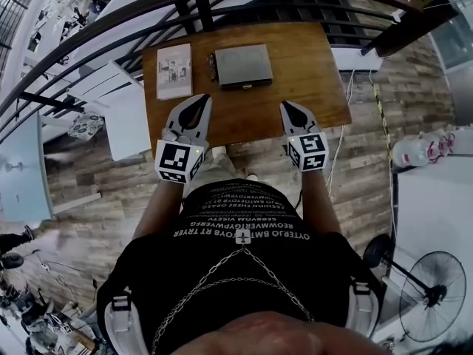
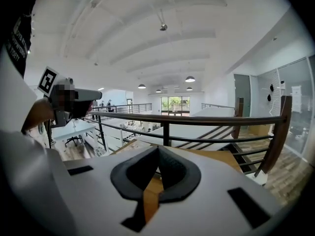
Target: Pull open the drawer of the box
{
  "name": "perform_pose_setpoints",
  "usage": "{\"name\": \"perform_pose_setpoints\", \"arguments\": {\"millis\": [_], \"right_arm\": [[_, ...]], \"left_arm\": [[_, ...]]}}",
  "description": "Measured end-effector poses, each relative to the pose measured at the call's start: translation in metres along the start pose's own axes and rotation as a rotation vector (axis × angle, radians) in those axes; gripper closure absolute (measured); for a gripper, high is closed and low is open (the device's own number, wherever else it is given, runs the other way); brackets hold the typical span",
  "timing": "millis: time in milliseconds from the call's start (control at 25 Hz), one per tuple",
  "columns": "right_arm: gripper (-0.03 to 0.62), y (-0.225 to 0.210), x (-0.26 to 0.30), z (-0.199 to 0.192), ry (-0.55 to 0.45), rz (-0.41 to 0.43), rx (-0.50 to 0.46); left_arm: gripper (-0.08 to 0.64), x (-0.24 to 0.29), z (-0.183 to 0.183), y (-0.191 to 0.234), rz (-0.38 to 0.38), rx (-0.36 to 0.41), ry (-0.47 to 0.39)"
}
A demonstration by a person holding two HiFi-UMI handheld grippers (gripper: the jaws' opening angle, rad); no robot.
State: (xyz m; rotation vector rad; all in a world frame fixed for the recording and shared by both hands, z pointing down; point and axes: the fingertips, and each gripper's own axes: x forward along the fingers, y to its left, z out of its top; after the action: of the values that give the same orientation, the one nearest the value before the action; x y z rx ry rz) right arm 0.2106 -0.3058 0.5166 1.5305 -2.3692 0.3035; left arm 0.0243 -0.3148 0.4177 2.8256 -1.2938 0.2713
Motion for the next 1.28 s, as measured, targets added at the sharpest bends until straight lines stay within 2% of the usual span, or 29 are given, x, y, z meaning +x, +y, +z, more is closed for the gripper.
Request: {"name": "perform_pose_setpoints", "arguments": {"millis": [280, 440, 720, 1080, 1280], "right_arm": [[0.595, 0.002, 0.050, 0.014, 0.022, -0.004, 0.002], [0.595, -0.005, 0.076, 0.008, 0.046, -0.012, 0.016], [0.595, -0.016, 0.120, -0.035, 0.151, -0.042, 0.045], [0.591, -0.018, 0.168, -0.088, 0.286, -0.019, 0.081], [0.519, -0.019, 0.191, -0.119, 0.364, -0.010, 0.119]], "left_arm": [[0.555, 0.029, 0.004, 0.043, -0.031, 0.000, -0.002], [0.555, 0.042, -0.003, 0.064, -0.040, -0.009, 0.019], [0.555, 0.061, -0.014, 0.097, -0.044, -0.019, 0.041], [0.555, 0.078, -0.027, 0.122, -0.049, -0.030, 0.068], [0.555, 0.082, -0.038, 0.134, -0.038, -0.045, 0.085]]}}
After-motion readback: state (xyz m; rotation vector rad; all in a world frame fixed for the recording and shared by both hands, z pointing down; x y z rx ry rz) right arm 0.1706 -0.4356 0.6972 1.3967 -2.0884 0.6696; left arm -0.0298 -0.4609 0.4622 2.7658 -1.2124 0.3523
